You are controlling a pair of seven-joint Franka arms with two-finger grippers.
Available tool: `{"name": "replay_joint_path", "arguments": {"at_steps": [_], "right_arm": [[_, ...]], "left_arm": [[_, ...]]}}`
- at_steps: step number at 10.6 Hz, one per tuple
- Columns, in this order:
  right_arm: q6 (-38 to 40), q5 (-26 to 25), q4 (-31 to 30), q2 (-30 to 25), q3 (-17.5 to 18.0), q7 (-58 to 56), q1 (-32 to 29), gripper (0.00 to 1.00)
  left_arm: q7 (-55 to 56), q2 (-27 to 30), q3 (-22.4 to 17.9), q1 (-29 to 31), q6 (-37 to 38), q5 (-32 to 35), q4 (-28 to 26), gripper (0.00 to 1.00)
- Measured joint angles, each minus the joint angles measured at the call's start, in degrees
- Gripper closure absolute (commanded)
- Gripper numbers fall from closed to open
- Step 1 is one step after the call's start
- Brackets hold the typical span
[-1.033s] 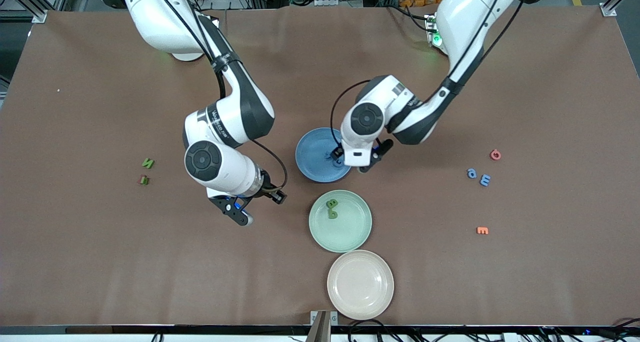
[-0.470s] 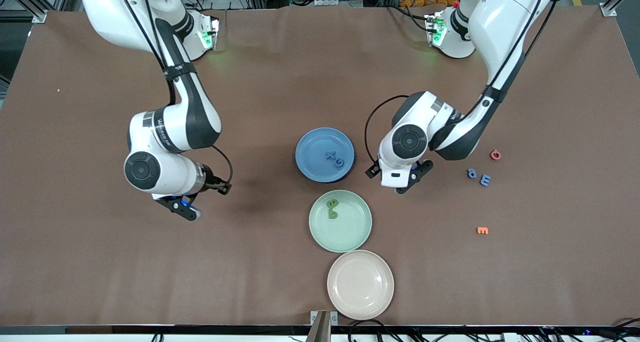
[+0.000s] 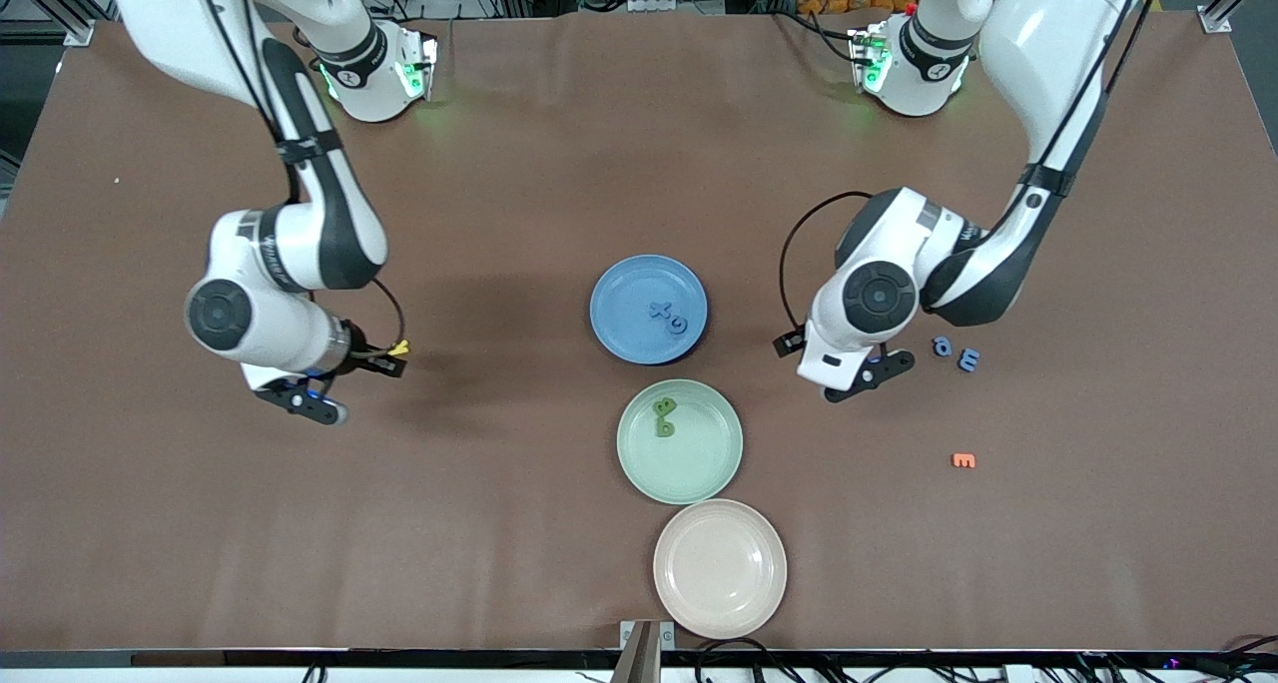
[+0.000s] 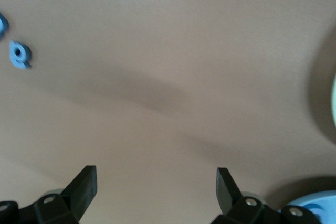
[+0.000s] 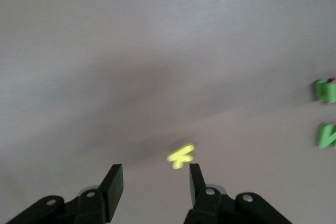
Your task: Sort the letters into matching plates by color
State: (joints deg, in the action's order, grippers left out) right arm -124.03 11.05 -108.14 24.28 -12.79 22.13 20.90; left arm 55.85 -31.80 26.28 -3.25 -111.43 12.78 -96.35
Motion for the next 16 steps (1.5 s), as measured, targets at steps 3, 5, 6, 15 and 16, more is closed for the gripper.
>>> {"name": "replay_joint_path", "arguments": {"at_steps": [3, 5, 6, 15, 16], "right_arm": [[-6.6, 0.0, -7.9, -2.9, 0.8, -8.4, -4.2, 0.41], [-9.4, -0.1, -10.4, -3.3, 0.9, -13.0, -5.3, 0.4], [-11.7, -0.2, -12.1, -3.8, 0.9, -16.6, -6.5, 0.4], [-18.0, -1.2, -16.1, -4.8, -3.8, -31.3, -9.3, 0.46], [-18.7, -1.2, -16.3, -4.8, -4.3, -31.9, -9.3, 0.46]], "left_arm": [[-8.2, 1.2, 0.0, 3.1, 0.1, 0.8, -1.3, 0.0], [-11.3, 3.2, 0.1, 4.4, -0.4, 0.9, -4.1, 0.0], [-11.7, 5.0, 0.2, 4.8, -2.7, 0.9, -6.9, 0.0], [-37.2, 14.5, 0.3, 13.4, -16.6, 1.1, -24.5, 0.0], [-40.3, 14.5, 0.3, 14.8, -16.7, 1.1, -24.6, 0.0]]}}
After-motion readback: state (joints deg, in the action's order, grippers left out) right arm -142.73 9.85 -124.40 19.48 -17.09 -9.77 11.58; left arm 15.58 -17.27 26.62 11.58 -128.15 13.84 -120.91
